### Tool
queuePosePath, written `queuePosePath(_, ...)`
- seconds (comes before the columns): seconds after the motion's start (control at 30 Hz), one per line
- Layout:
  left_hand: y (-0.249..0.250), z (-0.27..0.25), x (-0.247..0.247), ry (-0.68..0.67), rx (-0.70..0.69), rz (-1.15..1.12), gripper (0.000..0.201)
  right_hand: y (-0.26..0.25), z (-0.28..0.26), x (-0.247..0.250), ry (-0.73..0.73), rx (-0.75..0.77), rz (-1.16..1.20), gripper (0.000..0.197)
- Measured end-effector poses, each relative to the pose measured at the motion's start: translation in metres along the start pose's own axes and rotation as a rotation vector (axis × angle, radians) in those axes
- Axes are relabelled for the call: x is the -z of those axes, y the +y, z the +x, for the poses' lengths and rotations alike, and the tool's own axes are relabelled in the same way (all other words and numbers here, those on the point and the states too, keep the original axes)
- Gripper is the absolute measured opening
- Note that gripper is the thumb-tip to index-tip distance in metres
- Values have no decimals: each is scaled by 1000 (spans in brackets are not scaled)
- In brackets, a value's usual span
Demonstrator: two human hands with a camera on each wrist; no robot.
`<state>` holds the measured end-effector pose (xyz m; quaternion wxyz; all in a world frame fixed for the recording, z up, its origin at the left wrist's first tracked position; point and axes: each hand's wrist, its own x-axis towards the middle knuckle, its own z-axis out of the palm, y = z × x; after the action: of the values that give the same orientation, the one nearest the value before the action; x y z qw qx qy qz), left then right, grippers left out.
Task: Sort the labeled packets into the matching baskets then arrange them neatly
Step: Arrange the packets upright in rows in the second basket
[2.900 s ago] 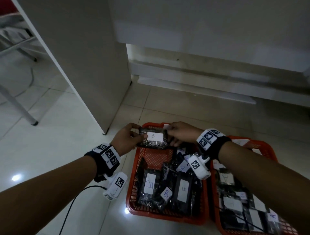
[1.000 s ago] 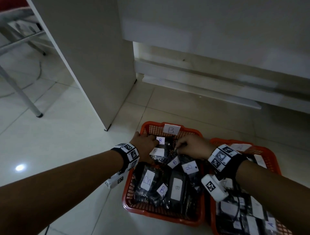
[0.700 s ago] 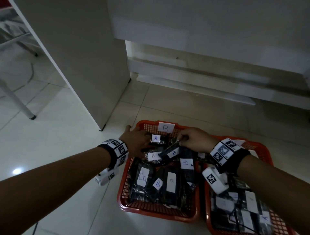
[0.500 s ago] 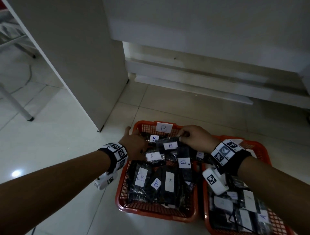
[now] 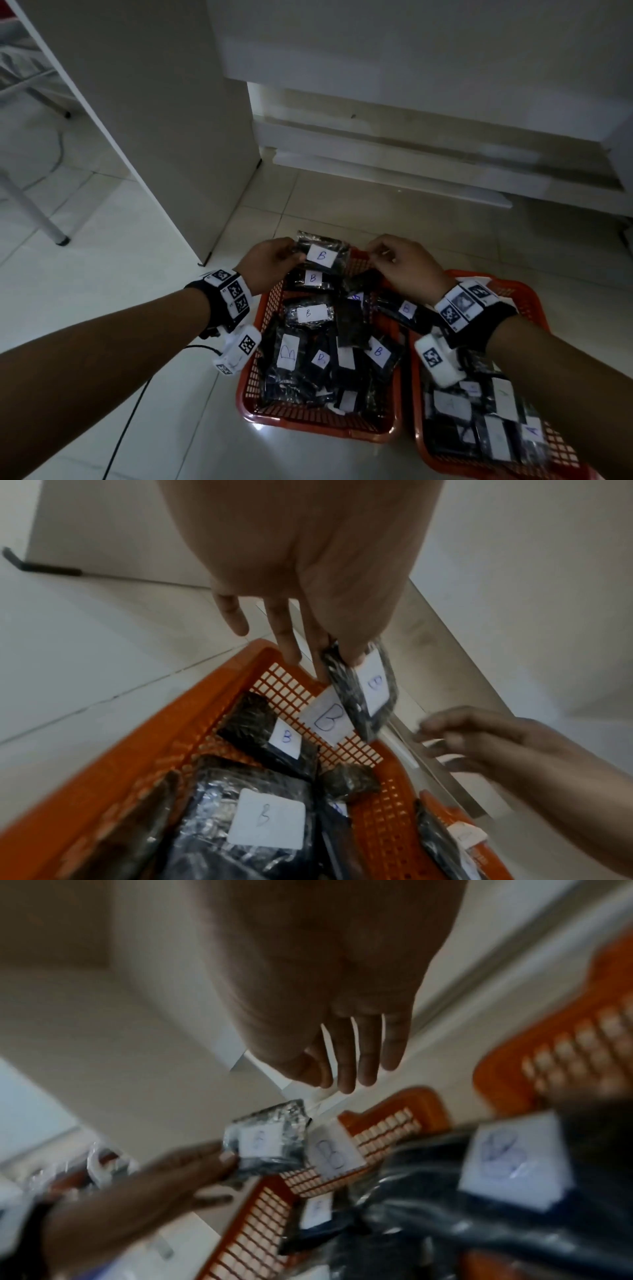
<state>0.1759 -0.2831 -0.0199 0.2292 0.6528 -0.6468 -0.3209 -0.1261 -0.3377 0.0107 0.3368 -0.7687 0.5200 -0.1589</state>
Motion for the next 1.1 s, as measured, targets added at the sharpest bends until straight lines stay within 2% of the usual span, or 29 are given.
queuePosePath(0.07,-5,0,4,85,19,25,23,8,-5,14,27,29,-217,18)
queuePosePath(0.1,-7,0,5,112,34,36,23,13,-8,20,-27,6,-298,24)
queuePosePath(0.2,-16,1,6,127,55,47,23,24,-22,25,-343,-114,-508,43)
queuePosePath(0.27,-18,0,3,112,53,60,26,27,-31,21,-400,-102,-559,45)
queuePosePath(0.37,-15,-2,0,114,41,70,28,23,-36,18,-360,-86,-478,32)
queuePosePath(0.47,-13,-2,0,137,37,80,28,9,-36,20,-359,-139,-379,22)
queuePosePath(0.57,-15,-3,4,155,49,68,27,-9,-44,8,-375,-202,-125,22)
queuePosePath(0.7,-26,-6,7,88,70,45,24,-22,-57,-22,-525,-313,170,23)
queuePosePath(0.77,-31,-10,7,9,56,38,25,-19,-56,-31,-549,-273,95,21)
queuePosePath(0.83,-36,-16,3,-56,59,45,33,-14,-45,-31,-400,-170,-179,19)
queuePosePath(0.9,-43,-20,0,-84,63,74,30,-9,-30,-27,-258,-49,-421,21)
queuePosePath(0.93,-45,-22,-3,-81,61,75,26,-5,-21,-24,-250,9,-484,32)
queuePosePath(1.0,-44,-23,-4,-41,82,37,15,1,-4,-19,-322,79,-541,54)
queuePosePath(1.1,-37,-23,-2,34,130,-18,28,4,13,-21,-397,137,-625,71)
